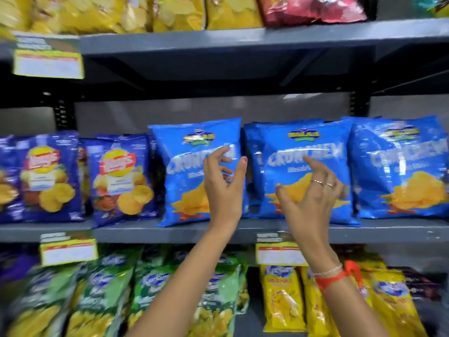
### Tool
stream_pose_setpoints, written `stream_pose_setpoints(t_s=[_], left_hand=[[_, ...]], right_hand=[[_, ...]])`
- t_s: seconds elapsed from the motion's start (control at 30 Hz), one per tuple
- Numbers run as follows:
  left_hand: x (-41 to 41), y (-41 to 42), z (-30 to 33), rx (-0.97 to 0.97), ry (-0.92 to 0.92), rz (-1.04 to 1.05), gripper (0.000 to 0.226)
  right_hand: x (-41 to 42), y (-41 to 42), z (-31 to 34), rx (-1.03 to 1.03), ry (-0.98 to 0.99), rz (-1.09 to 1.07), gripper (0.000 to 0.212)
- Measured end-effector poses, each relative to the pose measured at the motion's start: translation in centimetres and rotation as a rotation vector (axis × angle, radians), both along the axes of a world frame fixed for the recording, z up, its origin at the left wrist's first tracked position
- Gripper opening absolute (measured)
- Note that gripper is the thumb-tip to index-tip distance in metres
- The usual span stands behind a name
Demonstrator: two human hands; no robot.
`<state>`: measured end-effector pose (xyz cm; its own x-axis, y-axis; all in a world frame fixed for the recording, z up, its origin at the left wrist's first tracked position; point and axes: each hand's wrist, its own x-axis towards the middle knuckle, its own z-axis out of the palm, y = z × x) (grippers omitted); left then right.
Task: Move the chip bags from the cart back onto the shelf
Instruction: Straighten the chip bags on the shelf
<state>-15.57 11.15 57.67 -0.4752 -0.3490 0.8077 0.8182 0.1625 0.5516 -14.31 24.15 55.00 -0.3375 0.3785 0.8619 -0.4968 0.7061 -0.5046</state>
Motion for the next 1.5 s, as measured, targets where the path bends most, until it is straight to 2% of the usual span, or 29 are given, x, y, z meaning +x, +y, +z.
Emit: stream_pose_setpoints(t_s=[0.13, 0.3, 0.47, 0.53, 0.63, 0.7, 0.77, 0.9, 1.0, 1.1, 1.37, 1.43, 1.5], left_hand=[[1.2, -6.7, 0.2, 0.085, 0.035, 0.081, 0.018], [1.5, -15.4, -0.3, 0.107, -0.001, 0.272, 0.015], [1.4, -22.1, -1.5, 0.071, -0.081, 0.471, 0.018], [1.2, -24.2, -2.1, 0.058, -0.165, 0.48, 0.029], [0.0, -26.8, -2.7, -0.004, -0.424, 0.428, 0.062], [-0.8, -27.9, -2.9, -0.062, -0.567, 0.326, 0.082], [-1.4, -28.2, -3.3, -0.135, -0.647, 0.245, 0.093], [-1.6, -28.7, -3.1, -0.165, -0.673, 0.191, 0.088], [-1.4, -29.3, -2.4, -0.167, -0.647, 0.116, 0.085], [-1.2, -30.2, -2.1, -0.152, -0.631, 0.038, 0.082], [-1.3, -30.2, -3.5, -0.078, -0.605, 0.049, 0.078], [-1.3, -29.9, -3.6, -0.072, -0.586, 0.096, 0.079], [-0.9, -29.4, -4.0, -0.097, -0.513, 0.243, 0.078]], right_hand=[[0.1, -6.7, 0.3, 0.069, 0.018, 0.256, 0.057], [-1.0, -16.2, 0.1, 0.111, -0.166, 0.644, 0.072], [-2.4, -23.5, 0.0, 0.105, -0.296, 0.811, 0.073], [-3.2, -25.7, 0.2, 0.122, -0.358, 0.798, 0.076], [-5.0, -28.0, 0.4, 0.117, -0.46, 0.711, 0.092], [-5.9, -28.5, 0.5, 0.07, -0.567, 0.681, 0.099], [-6.2, -28.7, 0.5, -0.015, -0.593, 0.731, 0.097], [-6.6, -28.6, 0.2, -0.068, -0.608, 0.736, 0.076], [-6.3, -28.7, 0.1, -0.042, -0.538, 0.714, 0.063], [-6.2, -29.3, -0.2, -0.031, -0.498, 0.719, 0.062], [-6.2, -29.8, -0.7, 0.014, -0.487, 0.709, 0.058], [-5.7, -29.5, -0.8, 0.034, -0.452, 0.707, 0.059], [-4.6, -28.9, -0.7, 0.038, -0.364, 0.706, 0.059]])
